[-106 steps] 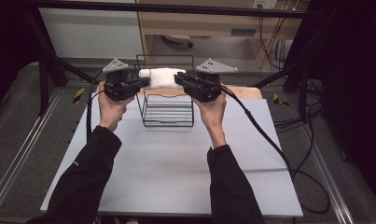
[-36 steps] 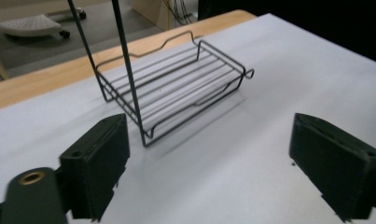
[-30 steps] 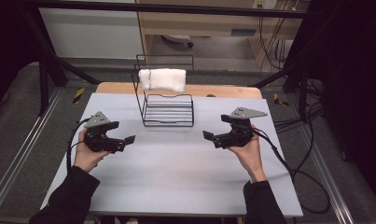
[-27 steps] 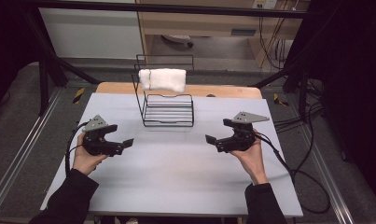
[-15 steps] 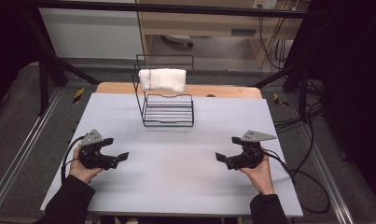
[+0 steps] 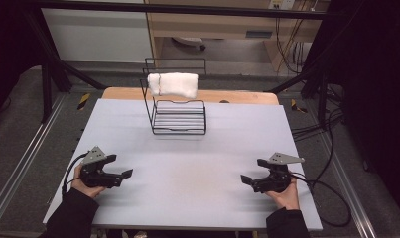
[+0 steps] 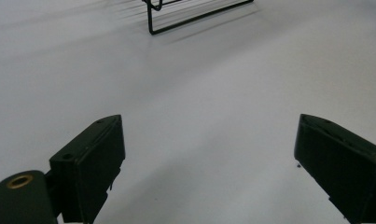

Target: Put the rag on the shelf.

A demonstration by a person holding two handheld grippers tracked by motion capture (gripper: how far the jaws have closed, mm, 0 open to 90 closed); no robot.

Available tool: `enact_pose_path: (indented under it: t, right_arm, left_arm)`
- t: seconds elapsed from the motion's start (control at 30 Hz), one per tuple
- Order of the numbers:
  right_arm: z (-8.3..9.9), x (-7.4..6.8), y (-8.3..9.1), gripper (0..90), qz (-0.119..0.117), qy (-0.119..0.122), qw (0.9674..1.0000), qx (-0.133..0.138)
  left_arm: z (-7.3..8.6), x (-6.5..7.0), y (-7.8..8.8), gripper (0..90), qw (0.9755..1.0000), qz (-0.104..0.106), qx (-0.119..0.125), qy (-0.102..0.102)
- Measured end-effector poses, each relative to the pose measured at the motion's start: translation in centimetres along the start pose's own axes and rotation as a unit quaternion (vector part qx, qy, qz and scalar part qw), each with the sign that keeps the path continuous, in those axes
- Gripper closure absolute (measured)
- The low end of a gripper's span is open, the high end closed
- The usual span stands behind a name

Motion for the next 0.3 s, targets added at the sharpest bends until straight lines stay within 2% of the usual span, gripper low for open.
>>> enact_pose_path:
  t: [0.3]
  right_arm:
    - [0.27,0.03,0.14,0.2,0.003,-0.004,1.0000,0.004]
  left_arm:
    - [0.39,0.11,0.04,8.7,1.0000,0.002,-0.004,0.000]
Point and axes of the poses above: each handheld gripper's, and its own axes: y roughly backward along the jaws, z roughly out of its underside, x roughly to its right, the point moved 7 cm from there along -y, roughly forward along the jaws, and after that the axes turned 5 degrees about y, right-handed, at the moved point
